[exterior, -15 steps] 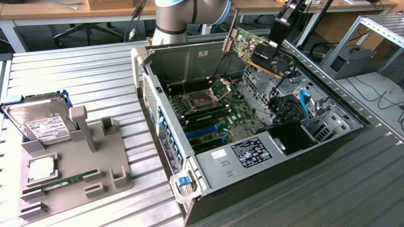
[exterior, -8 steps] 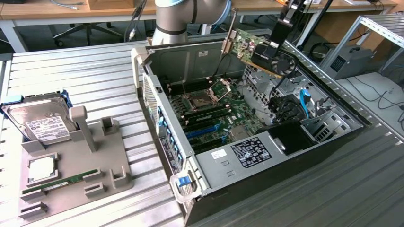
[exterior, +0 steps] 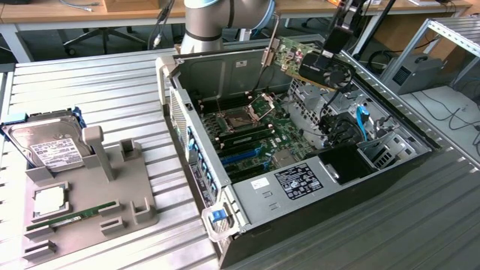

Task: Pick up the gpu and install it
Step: 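Insert the gpu into the slot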

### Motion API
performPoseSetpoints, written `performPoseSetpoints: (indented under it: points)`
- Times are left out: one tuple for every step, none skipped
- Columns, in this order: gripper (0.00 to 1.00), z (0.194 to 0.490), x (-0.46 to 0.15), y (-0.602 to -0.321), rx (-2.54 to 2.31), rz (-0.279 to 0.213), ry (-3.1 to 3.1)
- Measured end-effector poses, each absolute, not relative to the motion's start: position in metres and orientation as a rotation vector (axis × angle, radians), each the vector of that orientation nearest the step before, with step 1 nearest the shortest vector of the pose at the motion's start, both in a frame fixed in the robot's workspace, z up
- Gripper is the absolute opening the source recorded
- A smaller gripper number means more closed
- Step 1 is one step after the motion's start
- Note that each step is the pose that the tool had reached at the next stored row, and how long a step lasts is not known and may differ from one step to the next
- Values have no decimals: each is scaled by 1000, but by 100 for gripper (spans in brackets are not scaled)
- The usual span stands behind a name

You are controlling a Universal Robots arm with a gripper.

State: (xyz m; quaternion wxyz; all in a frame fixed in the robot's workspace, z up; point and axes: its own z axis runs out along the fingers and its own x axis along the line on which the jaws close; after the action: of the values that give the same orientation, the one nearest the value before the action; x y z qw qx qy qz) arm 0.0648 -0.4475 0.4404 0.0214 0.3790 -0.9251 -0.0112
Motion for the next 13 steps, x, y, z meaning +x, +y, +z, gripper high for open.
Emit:
performPoseSetpoints:
  points:
    - [27,440,65,-447,1194,-34,-2859]
    - [27,440,65,-447,1212,-34,-2851]
    - [27,440,65,-447,1230,-33,-2844]
    - [27,440,65,-447,1251,-33,-2834]
    - [27,440,65,-447,1270,-32,-2826]
    - [27,440,65,-447,1291,-32,-2816]
    - [27,440,65,-447,1323,-31,-2801]
    - [27,440,65,-447,1368,-30,-2779]
    - [27,440,65,-447,1389,-30,-2768]
    - [27,440,65,-447,1411,-29,-2757]
    - [27,440,65,-447,1433,-28,-2745]
    - [27,440,65,-447,1457,-28,-2732]
    - [27,440,65,-447,1477,-27,-2722]
